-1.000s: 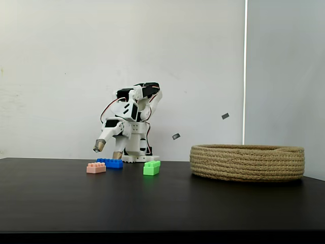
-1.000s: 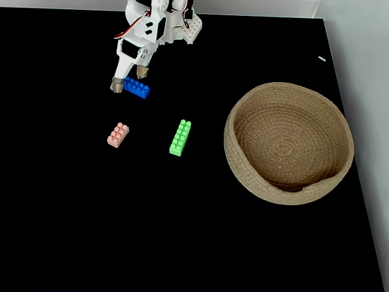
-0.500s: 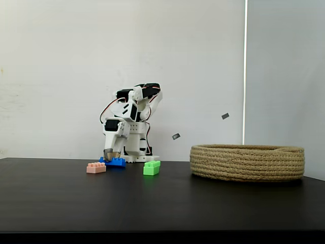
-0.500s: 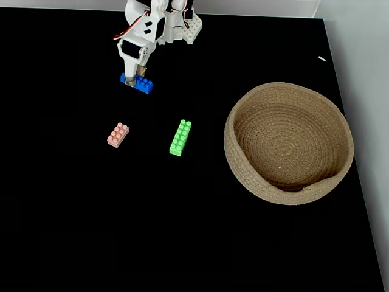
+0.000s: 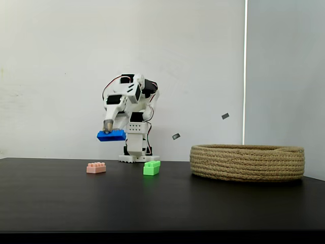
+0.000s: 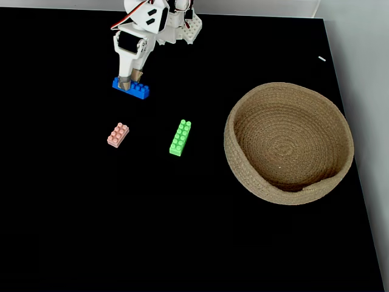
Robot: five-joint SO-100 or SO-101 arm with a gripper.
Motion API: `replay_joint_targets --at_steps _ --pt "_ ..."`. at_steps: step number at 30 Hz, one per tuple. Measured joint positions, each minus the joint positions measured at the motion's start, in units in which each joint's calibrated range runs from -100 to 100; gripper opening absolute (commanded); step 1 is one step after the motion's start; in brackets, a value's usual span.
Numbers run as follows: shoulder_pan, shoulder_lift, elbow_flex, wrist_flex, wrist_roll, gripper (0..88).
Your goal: Place the lego blocks in the tray
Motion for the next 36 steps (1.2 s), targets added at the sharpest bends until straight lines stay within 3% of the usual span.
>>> replay_joint_targets --at_steps 9,22,26,36 --pt "-20.44 9.75 -19.71 -0.73 -4.49 0.3" --pt "-44.14 29.43 -27.75 -10.23 -12.21 0.3" --pt "-47.64 38.34 -34.03 -11.21 -14.26 4.5" --pt "-51.06 49.62 -45.6 -8.53 -17.19 29.9"
